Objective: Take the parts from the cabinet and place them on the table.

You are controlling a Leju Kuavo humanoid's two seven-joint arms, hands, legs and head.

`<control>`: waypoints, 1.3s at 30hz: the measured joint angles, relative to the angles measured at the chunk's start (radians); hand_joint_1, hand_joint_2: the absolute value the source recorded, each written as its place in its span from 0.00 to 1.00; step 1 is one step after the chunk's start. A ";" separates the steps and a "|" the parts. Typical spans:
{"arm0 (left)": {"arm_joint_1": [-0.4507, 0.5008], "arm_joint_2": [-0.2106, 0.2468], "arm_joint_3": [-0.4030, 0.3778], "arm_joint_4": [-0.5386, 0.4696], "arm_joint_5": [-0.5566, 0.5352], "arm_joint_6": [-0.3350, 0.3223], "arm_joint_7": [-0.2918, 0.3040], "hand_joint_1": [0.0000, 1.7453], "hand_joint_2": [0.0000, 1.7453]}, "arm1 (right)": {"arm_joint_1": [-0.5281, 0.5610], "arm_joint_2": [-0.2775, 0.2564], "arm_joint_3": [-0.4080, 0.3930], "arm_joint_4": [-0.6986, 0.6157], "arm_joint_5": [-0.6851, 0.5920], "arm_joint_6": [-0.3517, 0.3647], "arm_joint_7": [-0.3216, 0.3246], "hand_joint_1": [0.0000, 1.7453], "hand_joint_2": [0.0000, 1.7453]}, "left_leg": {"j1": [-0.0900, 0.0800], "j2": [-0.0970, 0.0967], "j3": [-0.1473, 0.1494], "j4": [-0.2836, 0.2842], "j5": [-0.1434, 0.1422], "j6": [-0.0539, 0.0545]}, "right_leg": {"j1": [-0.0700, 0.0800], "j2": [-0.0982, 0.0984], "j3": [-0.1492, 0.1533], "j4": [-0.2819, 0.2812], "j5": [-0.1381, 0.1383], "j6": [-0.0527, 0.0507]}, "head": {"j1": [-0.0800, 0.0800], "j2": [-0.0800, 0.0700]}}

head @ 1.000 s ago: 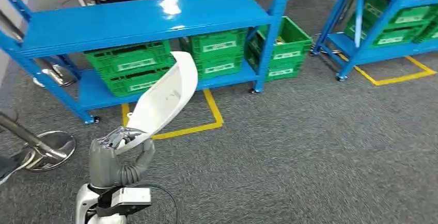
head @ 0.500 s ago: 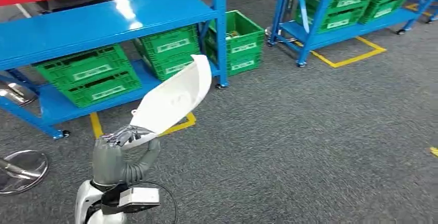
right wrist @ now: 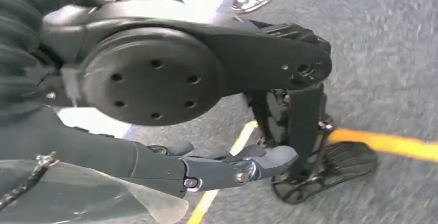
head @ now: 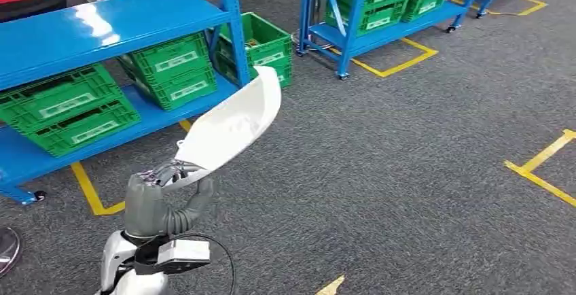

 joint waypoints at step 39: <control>0.011 -0.019 -0.021 0.052 0.066 -0.005 -0.037 1.00 1.00 | 0.029 0.047 -0.116 -0.065 0.167 -0.023 0.002 0.00 1.00 | 0.003 -0.019 -0.001 0.057 -0.073 -0.051 | 0.003 -0.014 0.081 -0.165 0.043 -0.057 | -0.010 0.000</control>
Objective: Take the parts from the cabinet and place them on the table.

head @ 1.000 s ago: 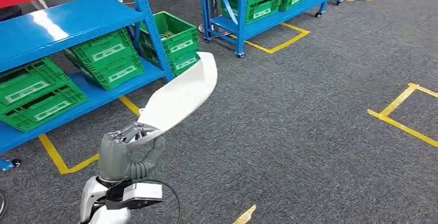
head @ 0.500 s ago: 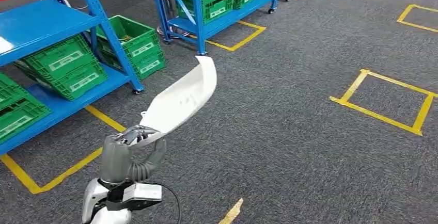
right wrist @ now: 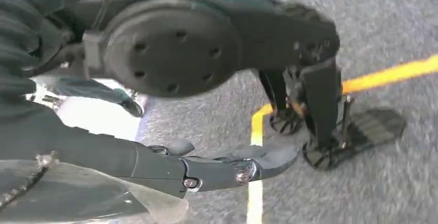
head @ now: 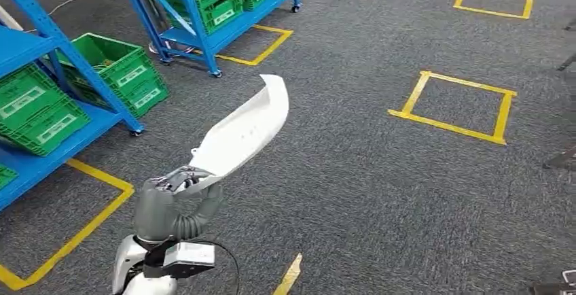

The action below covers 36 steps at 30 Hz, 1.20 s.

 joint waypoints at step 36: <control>0.054 0.003 0.013 0.042 0.117 0.009 -0.034 1.00 1.00 | -0.038 0.050 -0.138 -0.034 0.200 -0.023 -0.006 0.00 1.00 | -0.002 -0.036 -0.129 0.268 -0.085 0.015 | 0.009 0.072 0.001 0.002 -0.002 -0.007 | 0.000 0.000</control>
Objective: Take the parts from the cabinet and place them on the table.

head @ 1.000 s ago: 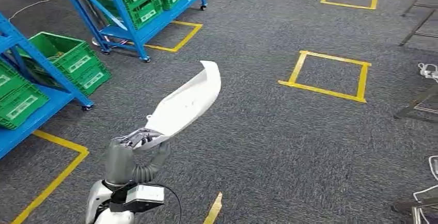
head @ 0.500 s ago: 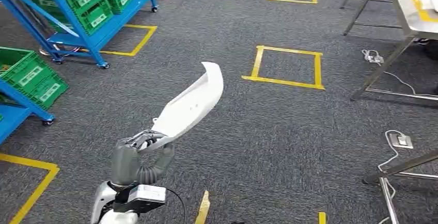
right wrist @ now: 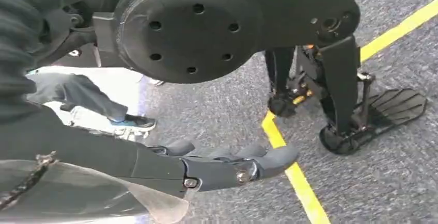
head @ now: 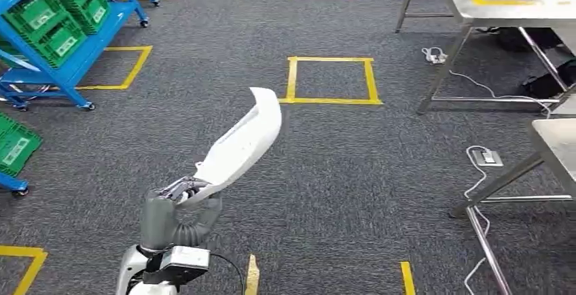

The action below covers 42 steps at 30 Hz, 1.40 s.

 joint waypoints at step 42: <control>-0.090 -0.043 -0.008 0.014 -0.073 -0.087 -0.040 1.00 1.00 | 0.040 0.058 -0.028 -0.068 -0.050 0.033 -0.003 0.00 1.00 | -0.016 -0.024 0.125 -0.350 0.176 0.058 | 0.005 -0.022 -0.093 0.127 -0.070 0.035 | -0.013 0.000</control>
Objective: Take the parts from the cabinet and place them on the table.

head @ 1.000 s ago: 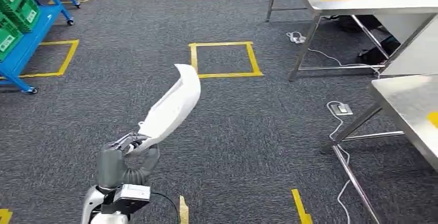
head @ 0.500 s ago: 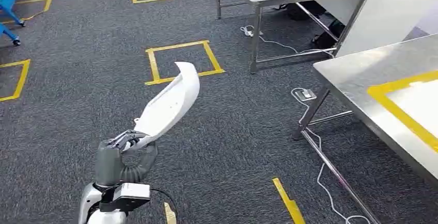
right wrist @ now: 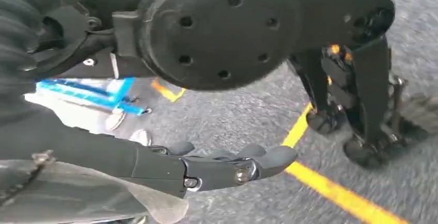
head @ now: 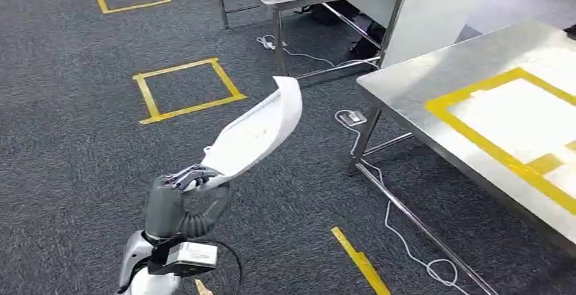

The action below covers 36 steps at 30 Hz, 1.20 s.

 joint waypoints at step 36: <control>-0.071 -0.007 0.099 0.061 0.153 0.060 0.011 1.00 1.00 | -0.015 0.005 -0.063 -0.018 0.203 0.028 0.007 0.00 1.00 | 0.018 0.035 0.015 0.024 -0.039 -0.024 | -0.018 -0.025 -0.037 0.057 0.045 0.027 | 0.010 0.000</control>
